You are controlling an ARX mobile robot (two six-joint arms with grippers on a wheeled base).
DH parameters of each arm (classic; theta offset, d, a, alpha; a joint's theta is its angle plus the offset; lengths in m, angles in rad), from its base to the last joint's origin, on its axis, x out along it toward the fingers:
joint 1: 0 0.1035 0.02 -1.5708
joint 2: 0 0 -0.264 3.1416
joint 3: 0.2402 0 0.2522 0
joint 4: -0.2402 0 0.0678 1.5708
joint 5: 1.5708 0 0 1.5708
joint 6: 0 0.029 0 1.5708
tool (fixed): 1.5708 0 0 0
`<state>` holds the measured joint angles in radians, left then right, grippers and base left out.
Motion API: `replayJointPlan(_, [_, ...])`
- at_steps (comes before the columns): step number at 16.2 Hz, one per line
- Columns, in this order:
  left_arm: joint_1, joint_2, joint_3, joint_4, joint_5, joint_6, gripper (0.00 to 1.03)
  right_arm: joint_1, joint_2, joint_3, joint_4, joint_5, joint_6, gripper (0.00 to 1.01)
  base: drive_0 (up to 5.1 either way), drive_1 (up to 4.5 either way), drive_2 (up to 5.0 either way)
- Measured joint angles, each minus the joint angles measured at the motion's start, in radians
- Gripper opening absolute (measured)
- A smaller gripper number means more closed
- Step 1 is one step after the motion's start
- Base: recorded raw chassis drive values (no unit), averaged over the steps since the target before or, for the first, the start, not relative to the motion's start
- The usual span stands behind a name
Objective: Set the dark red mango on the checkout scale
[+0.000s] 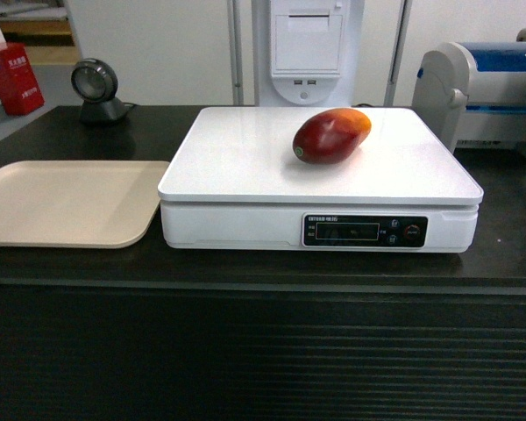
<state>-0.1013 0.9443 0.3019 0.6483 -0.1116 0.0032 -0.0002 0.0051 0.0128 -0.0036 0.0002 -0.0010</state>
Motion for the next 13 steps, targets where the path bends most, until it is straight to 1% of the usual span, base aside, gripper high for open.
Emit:
replayJointPlan(2, [0.007, -0.027, -0.028, 0.002, 0.009, 0.000, 0.02, 0.000, 0.000, 0.000, 0.000, 0.000, 0.000, 0.98, 0.0, 0.00, 0.0])
replayJointPlan(4, [0.019, -0.079, -0.087, -0.005, 0.034, 0.000, 0.02, 0.000, 0.000, 0.000, 0.000, 0.000, 0.000, 0.98, 0.0, 0.00, 0.0])
replayJointPlan(5, [0.055, -0.116, -0.117, -0.016, 0.077, 0.000, 0.02, 0.000, 0.000, 0.000, 0.000, 0.000, 0.000, 0.98, 0.0, 0.00, 0.0])
replayJointPlan(6, [0.101, -0.154, -0.140, -0.025, 0.101, 0.000, 0.02, 0.000, 0.000, 0.000, 0.000, 0.000, 0.000, 0.98, 0.0, 0.00, 0.0])
replayJointPlan(7, [0.107, -0.196, -0.163, -0.039, 0.103, -0.001, 0.02, 0.000, 0.000, 0.000, 0.000, 0.000, 0.000, 0.98, 0.0, 0.00, 0.0])
replayJointPlan(8, [0.098, -0.231, -0.183, -0.059, 0.112, 0.000, 0.02, 0.000, 0.000, 0.000, 0.000, 0.000, 0.000, 0.98, 0.0, 0.00, 0.0])
replayJointPlan(13, [0.098, -0.356, -0.235, -0.134, 0.111, -0.001, 0.02, 0.000, 0.000, 0.000, 0.000, 0.000, 0.000, 0.98, 0.0, 0.00, 0.0])
